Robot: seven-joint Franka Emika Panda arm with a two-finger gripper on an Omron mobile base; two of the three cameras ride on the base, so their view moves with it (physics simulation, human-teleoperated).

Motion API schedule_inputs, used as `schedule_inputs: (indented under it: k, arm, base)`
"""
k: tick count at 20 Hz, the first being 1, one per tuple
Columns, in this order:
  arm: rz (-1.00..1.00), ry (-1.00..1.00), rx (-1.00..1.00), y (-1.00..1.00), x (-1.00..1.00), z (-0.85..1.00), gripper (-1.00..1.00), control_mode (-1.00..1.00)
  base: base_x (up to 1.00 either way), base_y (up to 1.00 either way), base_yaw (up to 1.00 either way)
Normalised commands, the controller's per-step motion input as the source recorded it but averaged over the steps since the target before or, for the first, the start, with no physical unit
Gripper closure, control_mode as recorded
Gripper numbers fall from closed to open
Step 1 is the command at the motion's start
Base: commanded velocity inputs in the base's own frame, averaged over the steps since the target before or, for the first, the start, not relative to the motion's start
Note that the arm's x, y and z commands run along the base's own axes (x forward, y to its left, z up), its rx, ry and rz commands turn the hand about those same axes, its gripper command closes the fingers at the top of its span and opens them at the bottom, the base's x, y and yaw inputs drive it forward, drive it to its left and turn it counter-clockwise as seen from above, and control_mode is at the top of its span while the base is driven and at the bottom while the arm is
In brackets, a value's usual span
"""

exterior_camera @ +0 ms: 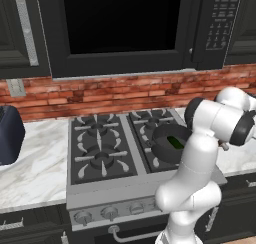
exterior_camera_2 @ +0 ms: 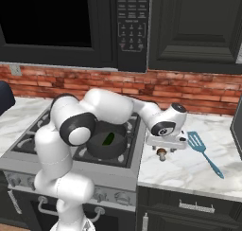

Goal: Put the mushroom and cucumber in the pot. Retrieve the spatula and lightly stir the vegetables in the pot.

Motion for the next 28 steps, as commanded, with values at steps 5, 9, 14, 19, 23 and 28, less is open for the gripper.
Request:
schedule_inputs:
  k: [5, 9, 14, 19, 23, 28]
  arm:
    - [0.06, 0.0, 0.0, 0.19, -0.09, -0.05, -1.0, -1.0]
    - [0.03, 0.0, 0.0, -0.01, 0.0, -0.13, -1.0, -1.0]
    - [0.0, 0.0, 0.0, -0.09, 0.02, -0.04, -1.0, -1.0]
    - [0.0, 0.0, 0.0, 0.0, 0.0, 0.0, -1.0, -1.0]
    - [0.0, 0.0, 0.0, -0.06, 0.14, -0.02, -1.0, -1.0]
    - [0.0, 0.0, 0.0, -0.07, 0.11, -0.01, -1.0, -1.0]
  base:
    - [0.0, 0.0, 0.0]
    - [0.0, 0.0, 0.0]
    - [0.0, 0.0, 0.0]
    - [0.0, 0.0, 0.0]
    - [0.0, 0.0, 0.0]
    - [0.0, 0.0, 0.0]
